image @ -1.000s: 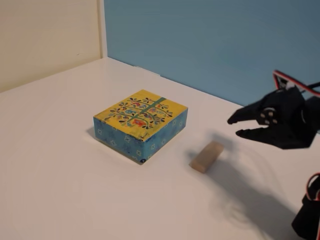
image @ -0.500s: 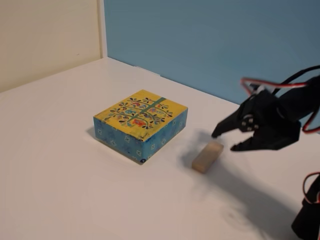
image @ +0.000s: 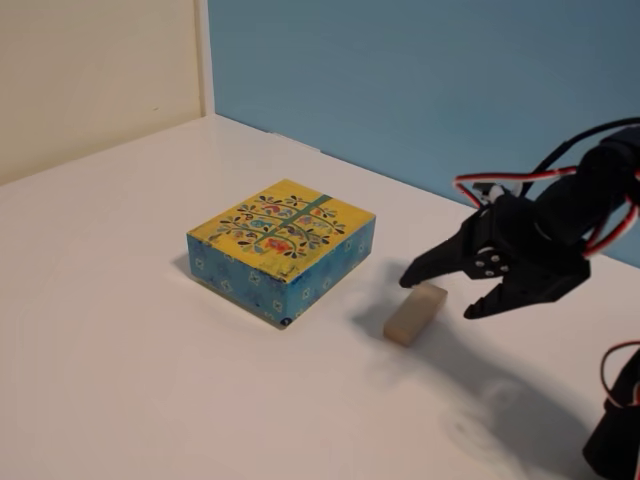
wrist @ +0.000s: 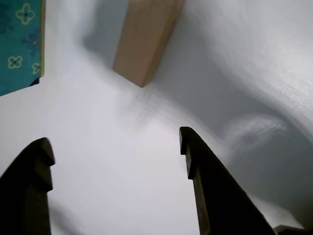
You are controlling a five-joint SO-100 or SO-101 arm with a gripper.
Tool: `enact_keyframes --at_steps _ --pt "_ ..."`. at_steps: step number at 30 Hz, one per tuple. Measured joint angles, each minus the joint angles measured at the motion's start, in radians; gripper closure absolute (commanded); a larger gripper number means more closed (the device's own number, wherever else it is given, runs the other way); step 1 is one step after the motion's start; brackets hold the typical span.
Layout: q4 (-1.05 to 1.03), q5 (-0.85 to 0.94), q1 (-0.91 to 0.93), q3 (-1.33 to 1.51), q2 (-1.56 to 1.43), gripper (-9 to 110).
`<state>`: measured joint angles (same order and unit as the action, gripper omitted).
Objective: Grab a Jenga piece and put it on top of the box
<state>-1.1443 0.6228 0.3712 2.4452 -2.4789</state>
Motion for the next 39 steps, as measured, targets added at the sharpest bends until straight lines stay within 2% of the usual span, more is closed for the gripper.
enact_keyframes --at_steps 11,29,39 --pt "-0.018 -0.034 -0.002 -0.209 0.161 70" --pt "0.109 0.069 0.014 -0.218 0.523 73" --pt "0.155 0.104 0.041 -0.224 0.606 77"
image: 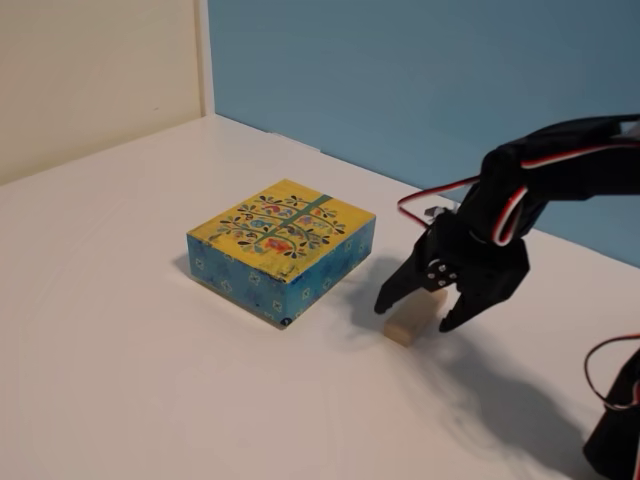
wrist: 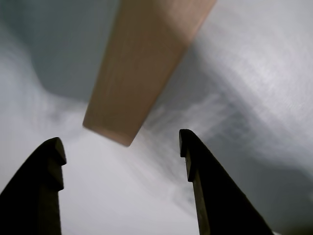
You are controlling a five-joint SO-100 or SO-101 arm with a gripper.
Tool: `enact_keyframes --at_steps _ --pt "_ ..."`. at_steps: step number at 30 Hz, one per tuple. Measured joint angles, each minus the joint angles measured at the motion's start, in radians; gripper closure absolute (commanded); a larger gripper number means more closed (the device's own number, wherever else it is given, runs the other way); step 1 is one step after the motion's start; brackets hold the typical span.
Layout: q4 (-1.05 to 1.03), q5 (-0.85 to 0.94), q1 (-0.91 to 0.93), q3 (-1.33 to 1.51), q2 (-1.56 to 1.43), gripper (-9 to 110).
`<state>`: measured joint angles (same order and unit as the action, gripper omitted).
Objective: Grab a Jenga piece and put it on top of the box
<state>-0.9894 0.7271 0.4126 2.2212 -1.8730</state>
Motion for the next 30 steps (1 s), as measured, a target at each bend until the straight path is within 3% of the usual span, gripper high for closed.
enact_keyframes --at_steps 11,20,26,30 --pt "0.009 0.005 -0.006 -0.006 0.009 95" --pt "0.028 0.005 -0.008 -0.006 0.014 100" --pt "0.041 0.005 -0.002 -0.006 0.014 83" --pt "0.046 -0.011 -0.002 -0.023 0.014 82"
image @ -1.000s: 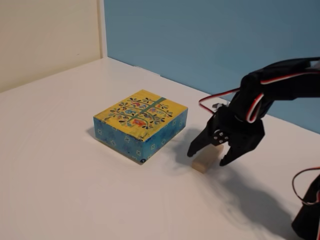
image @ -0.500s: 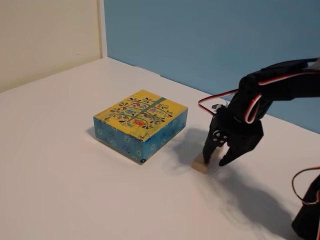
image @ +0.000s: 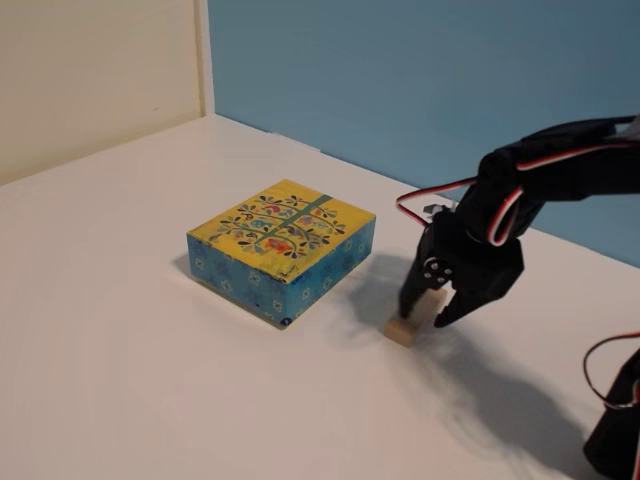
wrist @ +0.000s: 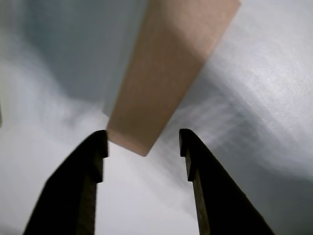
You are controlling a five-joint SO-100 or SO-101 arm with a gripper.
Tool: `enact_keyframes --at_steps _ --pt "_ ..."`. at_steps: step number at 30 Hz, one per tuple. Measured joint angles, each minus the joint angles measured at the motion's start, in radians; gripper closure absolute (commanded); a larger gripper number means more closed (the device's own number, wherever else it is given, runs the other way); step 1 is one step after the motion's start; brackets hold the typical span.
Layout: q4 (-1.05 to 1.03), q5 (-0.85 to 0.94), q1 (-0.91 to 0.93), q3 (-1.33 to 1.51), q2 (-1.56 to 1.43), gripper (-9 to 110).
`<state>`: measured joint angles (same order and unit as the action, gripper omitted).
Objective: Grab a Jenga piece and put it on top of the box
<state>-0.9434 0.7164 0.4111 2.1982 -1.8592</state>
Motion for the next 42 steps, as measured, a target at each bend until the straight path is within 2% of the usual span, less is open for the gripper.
enact_keyframes --at_steps 6,18,28,42 --pt "-0.002 -0.003 0.008 -0.017 -0.002 75" --pt "0.011 0.005 0.038 -0.032 0.071 70" --pt "0.023 0.009 0.081 -0.069 0.127 70" --pt "0.044 -0.107 0.107 -0.069 0.092 73"
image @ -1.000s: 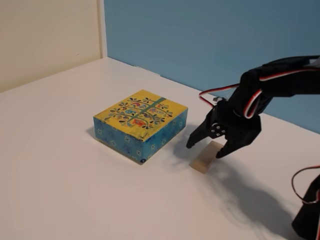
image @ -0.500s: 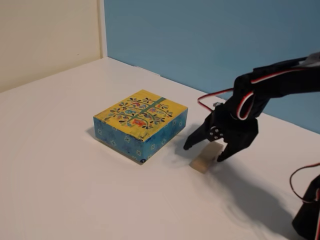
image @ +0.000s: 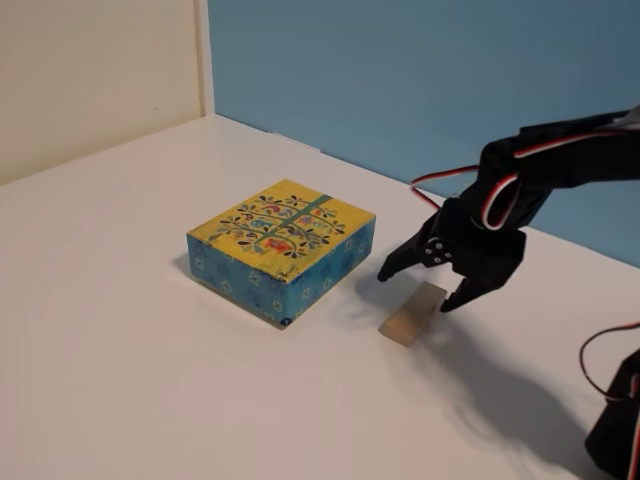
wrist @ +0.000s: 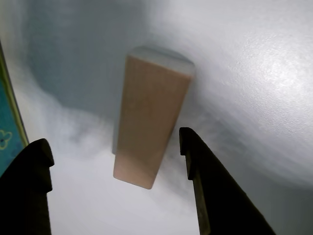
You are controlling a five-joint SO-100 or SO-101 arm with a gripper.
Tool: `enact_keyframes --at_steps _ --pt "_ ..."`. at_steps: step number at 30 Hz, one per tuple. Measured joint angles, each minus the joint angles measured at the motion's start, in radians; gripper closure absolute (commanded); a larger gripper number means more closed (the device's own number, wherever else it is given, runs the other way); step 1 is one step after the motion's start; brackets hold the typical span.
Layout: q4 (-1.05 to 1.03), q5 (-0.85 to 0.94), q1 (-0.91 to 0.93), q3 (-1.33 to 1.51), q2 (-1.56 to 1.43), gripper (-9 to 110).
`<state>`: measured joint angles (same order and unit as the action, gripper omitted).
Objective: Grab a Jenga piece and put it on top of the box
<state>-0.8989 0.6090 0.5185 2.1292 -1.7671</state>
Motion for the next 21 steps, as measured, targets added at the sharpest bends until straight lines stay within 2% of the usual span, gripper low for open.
enact_keyframes --at_steps 6,21 --pt "0.021 -0.011 0.000 -0.071 0.123 75" --pt "-0.064 0.029 0.018 -0.087 0.091 76"
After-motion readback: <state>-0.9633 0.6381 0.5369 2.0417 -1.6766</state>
